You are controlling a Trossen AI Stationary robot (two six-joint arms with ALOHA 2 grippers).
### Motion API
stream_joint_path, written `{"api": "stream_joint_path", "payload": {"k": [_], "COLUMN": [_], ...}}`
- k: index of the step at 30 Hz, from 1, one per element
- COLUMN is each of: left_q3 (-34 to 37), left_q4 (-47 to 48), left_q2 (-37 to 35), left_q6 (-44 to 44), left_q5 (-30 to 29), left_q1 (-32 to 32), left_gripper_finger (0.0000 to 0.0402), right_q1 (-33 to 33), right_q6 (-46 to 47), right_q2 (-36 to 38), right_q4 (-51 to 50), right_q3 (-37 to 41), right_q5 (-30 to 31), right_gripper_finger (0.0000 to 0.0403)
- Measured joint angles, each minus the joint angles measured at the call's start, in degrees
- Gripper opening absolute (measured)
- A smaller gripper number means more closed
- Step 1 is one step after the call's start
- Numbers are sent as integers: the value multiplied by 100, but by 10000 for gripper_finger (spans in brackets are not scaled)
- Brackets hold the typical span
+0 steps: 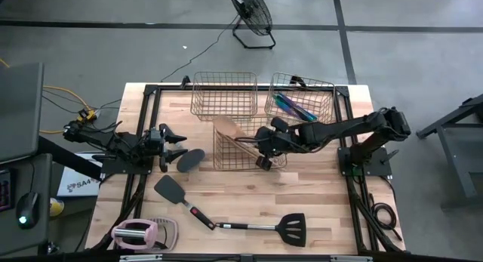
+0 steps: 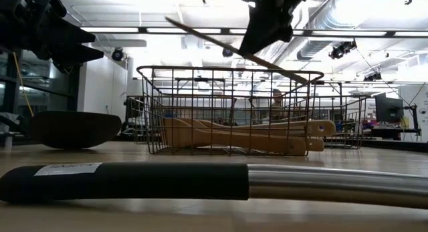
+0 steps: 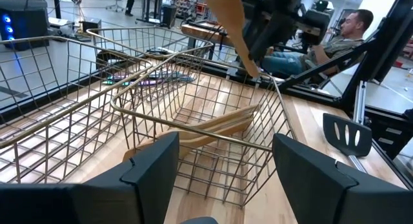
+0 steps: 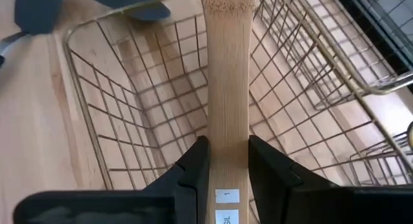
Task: Pick & Place Kitchen Items
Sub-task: Put the wooden spatula into the bottom wire basket
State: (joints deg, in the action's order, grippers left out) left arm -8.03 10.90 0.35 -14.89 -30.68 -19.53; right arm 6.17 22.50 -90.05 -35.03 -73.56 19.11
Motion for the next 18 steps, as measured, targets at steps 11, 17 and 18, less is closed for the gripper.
{"api": "stream_joint_path", "payload": {"k": [11, 17, 18], "left_q3": [0, 0, 0], "left_q4": [-1, 0, 2], "left_q2": [0, 1, 1], "left_q6": [1, 1, 1], "left_q5": [-2, 0, -2], "left_q1": [2, 0, 2], "left_gripper_finger": [244, 244, 244], "right_q1": [-82, -280, -310], "right_q6": [201, 319, 332], "right_q2": [-204, -312, -329], "right_q4": [-123, -239, -333], "right_q3": [-2, -2, 0], "right_q5": [-10, -336, -381], "right_gripper_finger": [78, 82, 82]}}
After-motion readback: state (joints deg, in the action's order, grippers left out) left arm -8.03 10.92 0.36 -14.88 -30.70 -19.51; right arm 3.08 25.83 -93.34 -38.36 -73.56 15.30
